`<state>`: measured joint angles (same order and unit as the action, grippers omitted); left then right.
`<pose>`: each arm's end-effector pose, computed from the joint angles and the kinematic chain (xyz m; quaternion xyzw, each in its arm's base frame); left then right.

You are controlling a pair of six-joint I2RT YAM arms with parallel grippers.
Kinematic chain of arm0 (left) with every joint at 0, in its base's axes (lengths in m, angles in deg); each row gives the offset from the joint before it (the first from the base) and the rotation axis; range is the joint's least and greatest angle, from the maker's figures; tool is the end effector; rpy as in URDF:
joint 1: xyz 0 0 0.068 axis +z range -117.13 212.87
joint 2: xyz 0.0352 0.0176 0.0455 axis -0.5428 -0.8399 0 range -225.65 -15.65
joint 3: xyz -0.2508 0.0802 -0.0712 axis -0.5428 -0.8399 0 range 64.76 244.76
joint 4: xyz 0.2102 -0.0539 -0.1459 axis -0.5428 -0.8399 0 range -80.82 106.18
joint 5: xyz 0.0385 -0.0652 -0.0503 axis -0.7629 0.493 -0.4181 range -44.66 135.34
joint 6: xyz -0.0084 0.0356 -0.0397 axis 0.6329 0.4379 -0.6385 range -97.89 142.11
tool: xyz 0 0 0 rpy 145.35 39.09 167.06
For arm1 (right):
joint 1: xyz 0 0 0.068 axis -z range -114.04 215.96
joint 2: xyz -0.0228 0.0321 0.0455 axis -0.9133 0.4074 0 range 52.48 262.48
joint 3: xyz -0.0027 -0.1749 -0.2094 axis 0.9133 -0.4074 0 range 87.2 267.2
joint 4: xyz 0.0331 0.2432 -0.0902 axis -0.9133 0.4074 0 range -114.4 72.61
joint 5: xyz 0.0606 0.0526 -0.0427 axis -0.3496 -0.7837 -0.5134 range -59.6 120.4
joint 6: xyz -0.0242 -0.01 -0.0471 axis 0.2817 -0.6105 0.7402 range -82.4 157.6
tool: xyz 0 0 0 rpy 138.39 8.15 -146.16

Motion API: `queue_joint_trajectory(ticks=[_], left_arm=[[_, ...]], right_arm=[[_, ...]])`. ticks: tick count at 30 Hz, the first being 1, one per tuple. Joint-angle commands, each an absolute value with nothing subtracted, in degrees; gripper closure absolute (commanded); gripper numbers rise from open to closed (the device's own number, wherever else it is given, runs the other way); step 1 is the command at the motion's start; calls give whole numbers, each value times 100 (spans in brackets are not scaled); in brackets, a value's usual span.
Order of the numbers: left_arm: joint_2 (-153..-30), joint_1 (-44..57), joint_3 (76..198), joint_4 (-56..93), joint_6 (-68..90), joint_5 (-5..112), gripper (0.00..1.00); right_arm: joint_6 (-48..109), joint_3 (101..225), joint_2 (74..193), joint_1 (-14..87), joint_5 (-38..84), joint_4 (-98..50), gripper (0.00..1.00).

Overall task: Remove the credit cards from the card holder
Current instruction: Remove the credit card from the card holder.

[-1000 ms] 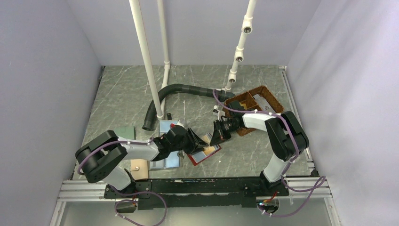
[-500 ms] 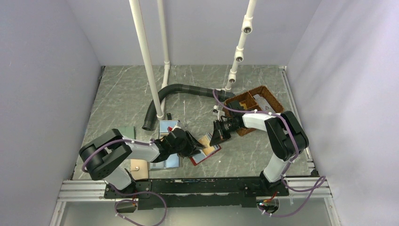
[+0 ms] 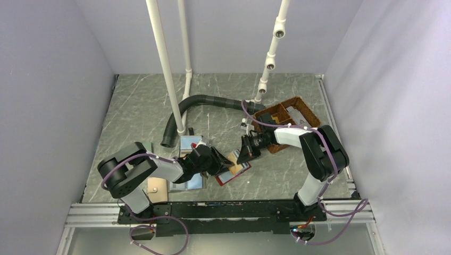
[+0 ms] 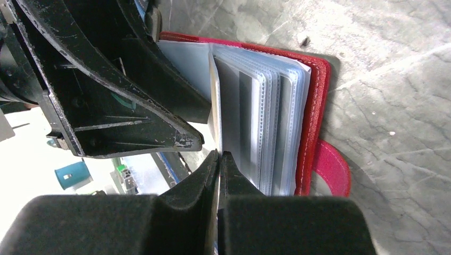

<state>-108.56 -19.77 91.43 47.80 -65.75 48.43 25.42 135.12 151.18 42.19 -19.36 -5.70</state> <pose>0.1668 -0.2215 0.1148 -0.2558 0.8475 -0.4453 0.1345 0.2594 0.1440 0.1319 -0.1647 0.8805 0.4437 0.0260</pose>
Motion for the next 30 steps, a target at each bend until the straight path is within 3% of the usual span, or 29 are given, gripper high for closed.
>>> queue_joint_trajectory(ticks=[1, 6, 13, 19, 25, 30], left_arm=[[-10954, -1965, 9069, 4792, -6810, 4549, 54], [-10986, -1959, 8804, 5316, -7037, 4290, 56], [-11387, -1853, 8793, 6121, -6860, 4480, 70], [-11348, -1774, 8938, 5933, -6604, 4647, 78], [-11381, -1703, 9117, 5824, -6322, 4900, 100], [-11253, -1679, 9245, 5416, -5971, 5077, 100]], right_arm=[[2557, 13500, 15115, 4232, -1850, -750, 100], [2678, 13525, 15142, 4228, -1495, -616, 100], [2809, 13605, 15257, 4192, -1239, -452, 100], [2879, 13623, 15258, 4094, -1224, -414, 100], [2932, 13675, 15290, 4047, -1185, -361, 100], [3005, 13686, 15173, 4047, -1042, -330, 93]])
